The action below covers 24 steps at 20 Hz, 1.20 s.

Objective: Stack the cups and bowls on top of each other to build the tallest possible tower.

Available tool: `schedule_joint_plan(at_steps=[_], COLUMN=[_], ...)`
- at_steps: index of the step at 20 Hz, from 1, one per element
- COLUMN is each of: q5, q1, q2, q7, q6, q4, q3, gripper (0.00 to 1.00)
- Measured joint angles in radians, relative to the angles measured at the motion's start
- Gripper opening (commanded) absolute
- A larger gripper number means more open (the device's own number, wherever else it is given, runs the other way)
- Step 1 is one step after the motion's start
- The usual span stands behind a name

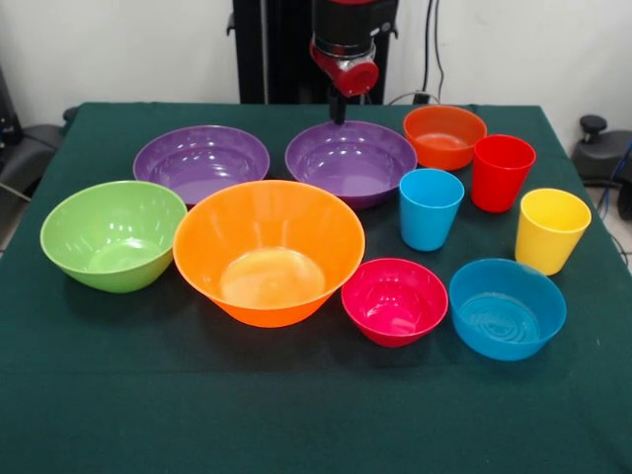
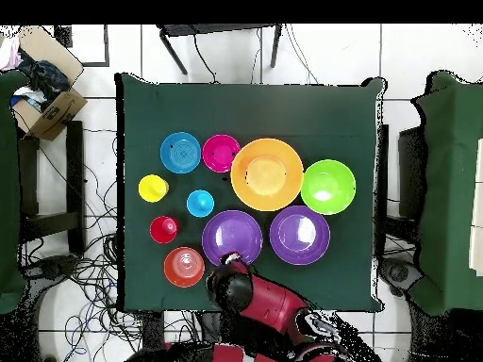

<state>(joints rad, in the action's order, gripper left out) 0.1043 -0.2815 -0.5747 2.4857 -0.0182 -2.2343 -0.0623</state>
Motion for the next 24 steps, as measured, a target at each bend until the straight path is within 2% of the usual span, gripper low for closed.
schedule_joint_plan(at_steps=[24], q5=[-0.023], q1=[0.008], q2=[0.049], q7=[0.0], q6=[0.0], q4=[0.012], q3=[-0.002], gripper=[0.0])
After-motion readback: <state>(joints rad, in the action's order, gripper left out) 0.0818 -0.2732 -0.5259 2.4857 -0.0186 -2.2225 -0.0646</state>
